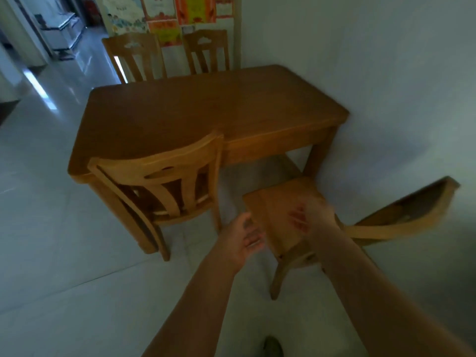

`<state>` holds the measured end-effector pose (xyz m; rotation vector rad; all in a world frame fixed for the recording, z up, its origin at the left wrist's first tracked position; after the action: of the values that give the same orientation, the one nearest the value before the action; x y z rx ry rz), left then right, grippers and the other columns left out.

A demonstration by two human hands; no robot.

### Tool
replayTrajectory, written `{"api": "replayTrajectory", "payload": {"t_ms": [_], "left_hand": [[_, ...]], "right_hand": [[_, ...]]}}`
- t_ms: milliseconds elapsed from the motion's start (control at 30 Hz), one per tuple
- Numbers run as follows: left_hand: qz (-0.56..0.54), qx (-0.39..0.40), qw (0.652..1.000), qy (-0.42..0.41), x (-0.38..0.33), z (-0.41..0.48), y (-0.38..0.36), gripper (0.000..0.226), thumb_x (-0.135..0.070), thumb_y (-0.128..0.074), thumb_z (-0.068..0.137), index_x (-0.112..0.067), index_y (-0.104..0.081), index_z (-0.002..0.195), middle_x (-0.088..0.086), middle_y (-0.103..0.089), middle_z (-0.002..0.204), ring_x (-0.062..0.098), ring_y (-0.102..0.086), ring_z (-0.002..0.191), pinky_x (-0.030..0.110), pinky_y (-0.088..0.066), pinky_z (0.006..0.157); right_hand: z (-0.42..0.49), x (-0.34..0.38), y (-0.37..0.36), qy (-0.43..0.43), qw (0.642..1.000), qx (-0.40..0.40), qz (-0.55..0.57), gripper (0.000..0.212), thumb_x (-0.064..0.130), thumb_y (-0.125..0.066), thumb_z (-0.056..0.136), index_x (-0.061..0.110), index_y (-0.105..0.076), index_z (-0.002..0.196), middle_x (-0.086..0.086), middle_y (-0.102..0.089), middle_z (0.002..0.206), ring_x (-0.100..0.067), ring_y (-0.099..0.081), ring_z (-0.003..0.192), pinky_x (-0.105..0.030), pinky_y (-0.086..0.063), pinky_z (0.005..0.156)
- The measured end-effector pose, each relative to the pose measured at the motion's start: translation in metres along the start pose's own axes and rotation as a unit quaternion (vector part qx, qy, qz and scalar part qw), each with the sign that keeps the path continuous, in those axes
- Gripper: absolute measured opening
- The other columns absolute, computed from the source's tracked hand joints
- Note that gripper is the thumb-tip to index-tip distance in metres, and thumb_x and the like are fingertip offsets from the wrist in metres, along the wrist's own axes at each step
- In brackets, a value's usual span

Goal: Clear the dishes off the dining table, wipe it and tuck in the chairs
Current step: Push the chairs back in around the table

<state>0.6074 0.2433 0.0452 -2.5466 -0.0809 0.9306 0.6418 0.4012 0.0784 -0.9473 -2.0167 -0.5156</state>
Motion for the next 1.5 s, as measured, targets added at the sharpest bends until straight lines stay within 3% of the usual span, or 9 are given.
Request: {"api": "replayTrajectory", "payload": {"t_ms": [133, 267, 400, 567, 667, 800, 967, 1233, 1500], "left_hand": [[0.025, 0.032, 0.999, 0.032, 0.046, -0.011, -0.062, 0.018, -0.025, -0.052, 0.098, -0.011, -0.051, 0.110, 0.018, -0.057, 0.114, 0.029, -0.058, 0.095, 0.041, -0.051, 0.074], [0.045, 0.059, 0.993, 0.087, 0.094, -0.012, -0.125, 0.013, -0.026, -0.058, 0.095, -0.014, -0.055, 0.096, 0.017, -0.054, 0.102, 0.028, -0.055, 0.086, 0.042, -0.050, 0.078], [0.012, 0.061, 0.987, 0.149, 0.132, 0.001, -0.180, 0.037, -0.033, -0.062, 0.092, -0.012, -0.047, 0.118, 0.020, -0.045, 0.120, 0.033, -0.050, 0.107, 0.047, -0.047, 0.086], [-0.110, -0.008, 0.986, 0.126, 0.146, 0.029, -0.222, 0.057, -0.042, -0.072, 0.083, -0.015, -0.053, 0.129, 0.014, -0.053, 0.121, 0.032, -0.052, 0.102, 0.048, -0.048, 0.084], [-0.183, -0.065, 0.976, 0.097, 0.149, 0.043, -0.226, 0.063, -0.039, -0.078, 0.078, -0.014, -0.049, 0.128, 0.017, -0.054, 0.121, 0.036, -0.057, 0.100, 0.050, -0.053, 0.070], [-0.203, -0.124, 0.969, 0.065, 0.149, 0.056, -0.223, 0.050, -0.022, -0.075, 0.081, -0.008, -0.050, 0.122, 0.022, -0.056, 0.113, 0.039, -0.059, 0.090, 0.050, -0.055, 0.058], [-0.197, -0.158, 0.965, 0.070, 0.134, 0.066, -0.215, 0.026, -0.009, -0.069, 0.081, -0.004, -0.050, 0.098, 0.024, -0.054, 0.113, 0.040, -0.056, 0.090, 0.055, -0.053, 0.059], [-0.191, -0.174, 0.965, 0.046, 0.068, 0.108, -0.193, 0.048, -0.010, -0.071, 0.079, -0.010, -0.049, 0.121, 0.022, -0.050, 0.122, 0.043, -0.053, 0.109, 0.062, -0.055, 0.075], [-0.184, -0.156, 0.970, 0.036, -0.028, 0.179, -0.177, 0.035, -0.009, -0.070, 0.081, -0.009, -0.052, 0.111, 0.021, -0.051, 0.119, 0.041, -0.052, 0.107, 0.062, -0.053, 0.083]], "right_hand": [[0.010, 0.022, 0.071, 0.076, 0.994, -0.076, 0.021, 0.021, 0.010, -0.045, 0.097, 0.007, -0.060, 0.111, -0.009, -0.057, 0.078, -0.023, -0.058, 0.070, -0.036, -0.051, 0.061], [0.030, 0.041, 0.143, 0.110, 0.981, -0.158, 0.026, 0.018, 0.012, -0.048, 0.096, 0.012, -0.057, 0.112, -0.011, -0.063, 0.090, -0.029, -0.064, 0.088, -0.040, -0.054, 0.076], [0.056, 0.052, 0.206, 0.099, 0.970, -0.220, 0.001, 0.034, 0.009, -0.053, 0.093, 0.006, -0.054, 0.127, -0.010, -0.058, 0.111, -0.029, -0.058, 0.105, -0.038, -0.048, 0.089], [0.100, 0.059, 0.254, 0.010, 0.984, -0.172, -0.042, 0.028, 0.021, -0.062, 0.092, -0.001, -0.055, 0.109, -0.009, -0.050, 0.082, -0.024, -0.051, 0.070, -0.041, -0.049, 0.079], [0.125, 0.061, 0.265, -0.043, 0.991, -0.122, -0.026, 0.045, 0.038, -0.069, 0.088, 0.007, -0.050, 0.114, -0.012, -0.051, 0.096, -0.031, -0.055, 0.091, -0.046, -0.054, 0.083], [0.153, 0.059, 0.267, -0.071, 0.993, -0.090, -0.032, 0.050, 0.040, -0.073, 0.083, 0.007, -0.054, 0.116, -0.013, -0.059, 0.106, -0.034, -0.063, 0.100, -0.046, -0.056, 0.072], [0.175, 0.056, 0.259, -0.073, 0.988, -0.121, -0.061, 0.023, 0.015, -0.065, 0.086, 0.002, -0.055, 0.103, -0.016, -0.061, 0.090, -0.031, -0.063, 0.078, -0.038, -0.047, 0.047], [0.204, 0.074, 0.193, -0.063, 0.992, -0.100, -0.045, 0.019, 0.013, -0.067, 0.085, 0.007, -0.052, 0.094, -0.014, -0.057, 0.081, -0.033, -0.063, 0.080, -0.043, -0.055, 0.065], [0.260, 0.116, 0.096, -0.070, 0.994, -0.083, -0.024, 0.016, 0.011, -0.066, 0.085, 0.007, -0.052, 0.090, -0.017, -0.058, 0.085, -0.035, -0.064, 0.088, -0.044, -0.055, 0.069]]}}
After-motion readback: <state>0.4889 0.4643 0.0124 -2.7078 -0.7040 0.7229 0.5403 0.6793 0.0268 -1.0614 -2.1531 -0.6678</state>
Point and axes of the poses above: each hand's wrist, its own z-axis towards the middle knuckle, its own y-axis out of the back of the hand, x = y × z, the point moved 3 cm from there along z, towards the middle knuckle
